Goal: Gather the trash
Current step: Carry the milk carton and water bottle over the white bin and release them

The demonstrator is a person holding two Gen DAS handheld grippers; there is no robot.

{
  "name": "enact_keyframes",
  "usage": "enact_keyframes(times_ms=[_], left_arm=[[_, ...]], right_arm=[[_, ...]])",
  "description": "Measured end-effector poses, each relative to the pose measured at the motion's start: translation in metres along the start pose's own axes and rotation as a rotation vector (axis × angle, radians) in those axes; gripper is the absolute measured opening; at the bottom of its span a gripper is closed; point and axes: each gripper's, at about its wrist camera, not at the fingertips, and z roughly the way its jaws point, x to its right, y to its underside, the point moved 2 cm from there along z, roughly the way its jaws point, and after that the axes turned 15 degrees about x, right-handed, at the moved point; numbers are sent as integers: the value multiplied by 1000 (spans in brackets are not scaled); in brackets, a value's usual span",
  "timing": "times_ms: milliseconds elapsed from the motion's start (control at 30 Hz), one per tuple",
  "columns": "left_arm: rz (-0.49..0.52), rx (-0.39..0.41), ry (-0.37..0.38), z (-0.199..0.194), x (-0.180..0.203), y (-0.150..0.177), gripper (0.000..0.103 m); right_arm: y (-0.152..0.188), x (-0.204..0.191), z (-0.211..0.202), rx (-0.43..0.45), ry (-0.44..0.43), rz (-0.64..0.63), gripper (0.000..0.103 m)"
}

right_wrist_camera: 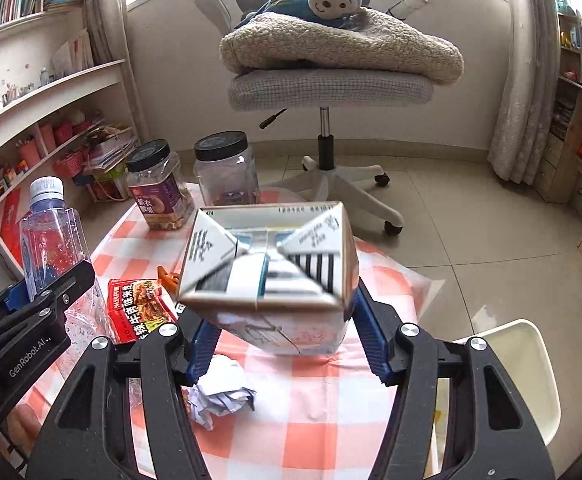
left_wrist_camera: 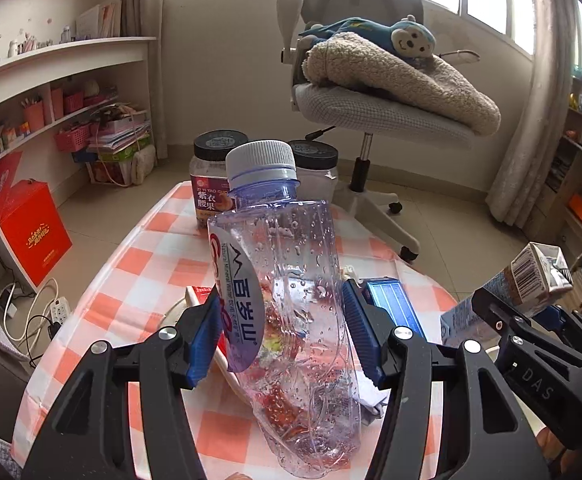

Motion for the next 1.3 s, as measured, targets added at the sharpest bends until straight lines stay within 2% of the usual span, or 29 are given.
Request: enact_keyframes(times_ms=[233,600,1000,1067,1133,1300], left_arm=[[10,-1,35,1,26,3,57],[35,-9,104,-1,71,12,57],[70,-24,237,-7,135,26,57],[74,-28,268,-9,149,29,57],[82,-30,298,-12,164,31,57],[97,-56,370,-17,202,39,57]], right_arm=[[0,29,-13,13,46,18,57],[0,96,-35,28,159,70,57],[12,184,-56,-9,331,141,57],[14,197,-60,-15,361,158,60],[16,210,-66,-8,387,173,70],[15,238,-84,28,454,208,81]])
